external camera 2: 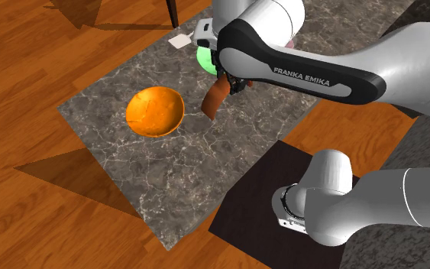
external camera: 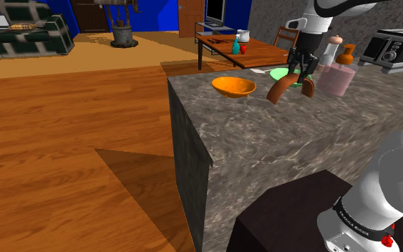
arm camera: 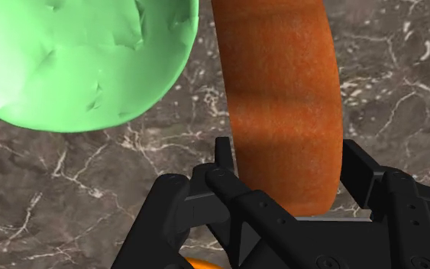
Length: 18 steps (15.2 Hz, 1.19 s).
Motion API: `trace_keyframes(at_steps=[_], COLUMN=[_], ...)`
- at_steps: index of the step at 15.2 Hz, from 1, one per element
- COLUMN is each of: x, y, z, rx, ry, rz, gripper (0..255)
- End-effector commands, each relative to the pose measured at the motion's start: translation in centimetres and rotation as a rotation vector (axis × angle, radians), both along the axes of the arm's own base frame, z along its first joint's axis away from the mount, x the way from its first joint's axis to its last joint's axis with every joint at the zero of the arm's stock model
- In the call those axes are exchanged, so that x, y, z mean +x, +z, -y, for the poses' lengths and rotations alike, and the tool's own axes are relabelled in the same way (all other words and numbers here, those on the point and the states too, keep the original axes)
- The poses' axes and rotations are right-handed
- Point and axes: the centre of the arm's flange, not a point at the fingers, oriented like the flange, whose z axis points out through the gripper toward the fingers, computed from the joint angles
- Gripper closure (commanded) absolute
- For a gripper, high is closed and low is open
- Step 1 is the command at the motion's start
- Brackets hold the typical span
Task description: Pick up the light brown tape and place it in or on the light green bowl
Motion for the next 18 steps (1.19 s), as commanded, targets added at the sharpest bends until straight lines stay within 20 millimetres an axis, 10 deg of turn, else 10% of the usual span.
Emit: trace_keyframes(at_steps=[1, 7, 18], x=[0.0, 0.0, 0.0], y=[0.0, 0.0, 5.8], z=[0.0, 0.0, 0.0], rx=[0.000, 0.000, 0.000], ry=[0.000, 0.000, 0.000], rz=[-0.001, -0.001, -0.001], gripper=[255, 255, 255])
